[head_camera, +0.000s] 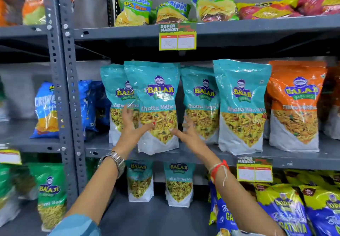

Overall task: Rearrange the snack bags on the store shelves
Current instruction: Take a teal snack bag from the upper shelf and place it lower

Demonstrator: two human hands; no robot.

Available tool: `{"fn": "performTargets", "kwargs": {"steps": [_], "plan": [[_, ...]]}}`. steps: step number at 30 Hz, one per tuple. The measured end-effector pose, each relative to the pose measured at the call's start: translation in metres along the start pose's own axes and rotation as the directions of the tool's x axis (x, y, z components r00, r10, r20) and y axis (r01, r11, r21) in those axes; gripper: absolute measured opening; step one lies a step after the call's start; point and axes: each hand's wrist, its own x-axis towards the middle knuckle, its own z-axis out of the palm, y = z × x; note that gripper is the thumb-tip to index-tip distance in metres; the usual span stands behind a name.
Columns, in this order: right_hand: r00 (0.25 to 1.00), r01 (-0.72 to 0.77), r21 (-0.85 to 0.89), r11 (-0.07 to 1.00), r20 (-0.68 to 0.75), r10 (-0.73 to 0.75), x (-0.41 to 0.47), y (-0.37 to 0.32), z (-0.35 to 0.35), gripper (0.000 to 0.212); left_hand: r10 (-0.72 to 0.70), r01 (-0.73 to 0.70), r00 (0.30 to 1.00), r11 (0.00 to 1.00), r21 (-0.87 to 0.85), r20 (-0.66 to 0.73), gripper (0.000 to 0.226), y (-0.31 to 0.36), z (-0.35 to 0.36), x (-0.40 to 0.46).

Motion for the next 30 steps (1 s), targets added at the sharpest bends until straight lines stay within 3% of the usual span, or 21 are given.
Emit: {"fn": "performTargets", "kwargs": {"steps": [2, 4, 7, 10, 14, 17, 21, 26, 30], "plan": [[1.0, 0.0, -0.025, 1.0, 0.031, 0.001, 0.002, -0.003, 0.003, 0.079, -0.072, 0.072, 0.997, 0.995, -0.071, -0.006, 0.103, 0.003, 0.001, 0.003], [1.0, 0.014, -0.089, 0.996, 0.017, -0.012, 0.002, -0.002, 0.007, 0.075, -0.148, 0.157, 0.986, 0.977, -0.147, 0.072, 0.101, 0.002, 0.004, 0.004], [0.998, 0.029, -0.104, 0.994, -0.047, -0.034, 0.006, 0.002, 0.005, 0.075, -0.16, 0.172, 0.971, 0.983, -0.059, 0.176, 0.088, 0.006, 0.013, 0.003], [0.996, 0.019, -0.062, 0.998, -0.091, -0.025, 0.006, -0.005, 0.001, 0.079, -0.151, 0.15, 0.973, 0.989, 0.016, 0.173, 0.117, 0.01, 0.023, 0.01], [0.99, 0.023, -0.067, 0.998, -0.138, -0.032, 0.001, -0.013, 0.001, 0.084, -0.11, 0.113, 0.989, 0.993, -0.031, 0.099, 0.088, 0.011, 0.026, 0.009], [0.98, -0.01, -0.091, 0.996, -0.2, -0.008, -0.007, -0.02, 0.005, 0.104, -0.098, 0.104, 0.99, 0.993, -0.048, 0.102, 0.096, 0.013, 0.016, -0.001], [0.974, -0.053, -0.158, 0.986, -0.226, 0.016, -0.024, -0.036, 0.014, 0.123, -0.068, 0.09, 0.985, 0.987, -0.134, 0.161, 0.081, 0.014, -0.005, -0.019], [0.98, -0.048, -0.262, 0.964, -0.2, -0.005, -0.057, -0.049, 0.032, 0.122, -0.053, 0.092, 0.98, 0.975, -0.202, 0.192, 0.079, 0.012, -0.032, -0.049], [0.986, -0.052, -0.216, 0.975, -0.169, 0.015, -0.081, -0.036, 0.054, 0.107, -0.076, 0.123, 0.97, 0.973, -0.197, 0.23, 0.073, -0.006, -0.054, -0.072]]}}
